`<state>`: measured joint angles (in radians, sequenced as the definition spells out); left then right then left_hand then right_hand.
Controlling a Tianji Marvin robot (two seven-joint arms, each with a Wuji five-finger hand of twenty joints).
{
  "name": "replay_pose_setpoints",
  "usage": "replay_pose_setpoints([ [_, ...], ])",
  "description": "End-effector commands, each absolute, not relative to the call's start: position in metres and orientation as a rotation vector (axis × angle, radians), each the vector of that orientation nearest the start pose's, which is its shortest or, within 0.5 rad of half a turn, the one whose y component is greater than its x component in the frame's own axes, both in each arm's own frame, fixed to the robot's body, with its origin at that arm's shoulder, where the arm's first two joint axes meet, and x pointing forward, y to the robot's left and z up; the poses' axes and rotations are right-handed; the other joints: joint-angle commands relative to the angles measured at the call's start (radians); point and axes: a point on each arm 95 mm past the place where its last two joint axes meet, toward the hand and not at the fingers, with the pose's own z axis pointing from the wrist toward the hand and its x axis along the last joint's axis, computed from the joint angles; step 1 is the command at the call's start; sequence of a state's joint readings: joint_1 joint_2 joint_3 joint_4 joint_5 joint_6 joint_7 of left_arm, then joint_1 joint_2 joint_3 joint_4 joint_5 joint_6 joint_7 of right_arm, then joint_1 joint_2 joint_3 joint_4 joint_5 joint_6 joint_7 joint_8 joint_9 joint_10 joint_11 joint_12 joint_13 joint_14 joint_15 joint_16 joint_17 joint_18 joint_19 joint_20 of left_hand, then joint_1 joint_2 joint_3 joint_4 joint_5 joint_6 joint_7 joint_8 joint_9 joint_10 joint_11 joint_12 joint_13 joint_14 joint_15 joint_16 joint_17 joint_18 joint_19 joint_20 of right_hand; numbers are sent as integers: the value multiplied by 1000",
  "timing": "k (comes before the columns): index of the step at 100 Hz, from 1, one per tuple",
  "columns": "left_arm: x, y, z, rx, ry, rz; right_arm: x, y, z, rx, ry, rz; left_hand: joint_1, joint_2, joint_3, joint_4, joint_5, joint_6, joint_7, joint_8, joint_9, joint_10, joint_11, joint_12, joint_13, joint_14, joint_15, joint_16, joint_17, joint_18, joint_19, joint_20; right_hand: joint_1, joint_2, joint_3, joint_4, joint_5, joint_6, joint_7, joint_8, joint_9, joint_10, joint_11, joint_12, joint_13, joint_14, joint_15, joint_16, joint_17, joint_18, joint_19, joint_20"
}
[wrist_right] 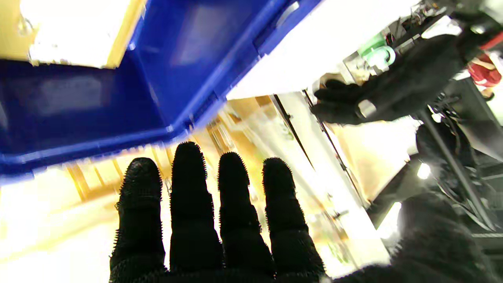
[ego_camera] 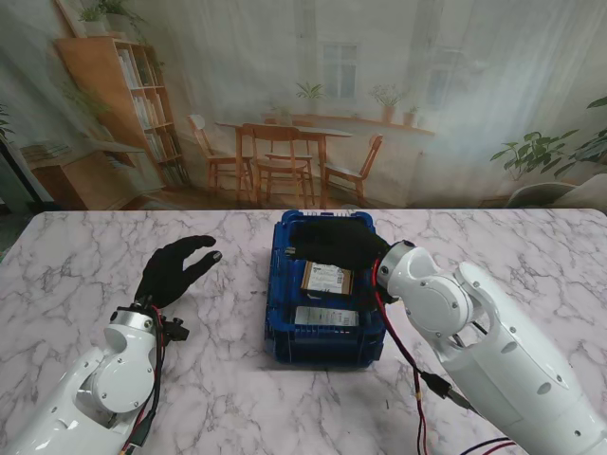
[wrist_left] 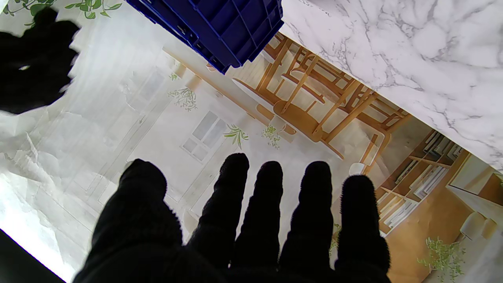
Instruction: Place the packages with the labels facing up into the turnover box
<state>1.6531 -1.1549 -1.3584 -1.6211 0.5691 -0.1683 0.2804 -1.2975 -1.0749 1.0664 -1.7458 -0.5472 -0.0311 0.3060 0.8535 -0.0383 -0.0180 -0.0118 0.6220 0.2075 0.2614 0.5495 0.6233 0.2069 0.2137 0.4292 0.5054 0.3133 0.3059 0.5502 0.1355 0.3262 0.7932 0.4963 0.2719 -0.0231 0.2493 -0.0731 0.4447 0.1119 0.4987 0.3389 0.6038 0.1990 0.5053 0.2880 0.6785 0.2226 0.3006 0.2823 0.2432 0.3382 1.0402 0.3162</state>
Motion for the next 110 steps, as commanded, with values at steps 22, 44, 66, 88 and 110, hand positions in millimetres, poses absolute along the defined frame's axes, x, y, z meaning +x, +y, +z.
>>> replay_pose_setpoints([
  [22, 392, 33, -302, -1433, 910, -1933, 401, 45, -192, 1151, 1478, 2060, 22, 52, -13, 3, 8, 6, -12, -4, -52, -4, -37, -26, -23, -14, -28, -18, -22, 1, -32, -9, 32, -11, -9, 20, 31, -81, -14, -10, -55, -69, -105, -44, -87, -68, -128, -65, -60, 2, -89, -65],
  [44, 392, 31, -302, -1417, 910, -1946, 385, 13, -201, 1099, 1295, 2090, 23, 53, -12, 4, 0, 3, -16, -5, -107, -7, -97, -84, -54, -29, -67, -55, -30, -10, -59, -26, 29, -13, -9, 21, 26, -103, -24, -9, -72, -118, -140, -59, -125, -104, -161, -87, -80, -13, -118, -81],
  [66, 391, 29, -302, -1411, 892, -1968, 372, -15, -226, 1147, 1082, 2115, 22, 57, -13, 4, -23, 2, -29, -10, -112, -7, -109, -112, -60, -33, -77, -76, -36, -12, -81, -40, 35, -21, -4, 21, 31, -111, -24, -7, -63, -143, -151, -63, -139, -125, -172, -97, -98, -22, -144, -92],
  [88, 390, 23, -304, -1448, 875, -1995, 366, -31, -264, 1200, 917, 2134, 22, 59, -12, 5, -12, 7, -18, -5, -68, -13, -49, -58, -60, -24, -53, -56, -43, -5, -68, -23, 42, -30, 0, 21, 45, -120, -15, -4, -43, -155, -147, -61, -142, -143, -175, -102, -108, -32, -162, -99],
  [110, 392, 7, -318, -1543, 896, -1988, 373, -37, -294, 1261, 871, 2093, 24, 62, -12, 6, -8, 5, -10, -2, -51, -24, -24, -35, -53, -34, -48, -49, -47, -6, -66, -14, 42, -26, 1, 21, 42, -124, -7, -3, -38, -163, -145, -59, -148, -158, -178, -107, -112, -35, -176, -101],
])
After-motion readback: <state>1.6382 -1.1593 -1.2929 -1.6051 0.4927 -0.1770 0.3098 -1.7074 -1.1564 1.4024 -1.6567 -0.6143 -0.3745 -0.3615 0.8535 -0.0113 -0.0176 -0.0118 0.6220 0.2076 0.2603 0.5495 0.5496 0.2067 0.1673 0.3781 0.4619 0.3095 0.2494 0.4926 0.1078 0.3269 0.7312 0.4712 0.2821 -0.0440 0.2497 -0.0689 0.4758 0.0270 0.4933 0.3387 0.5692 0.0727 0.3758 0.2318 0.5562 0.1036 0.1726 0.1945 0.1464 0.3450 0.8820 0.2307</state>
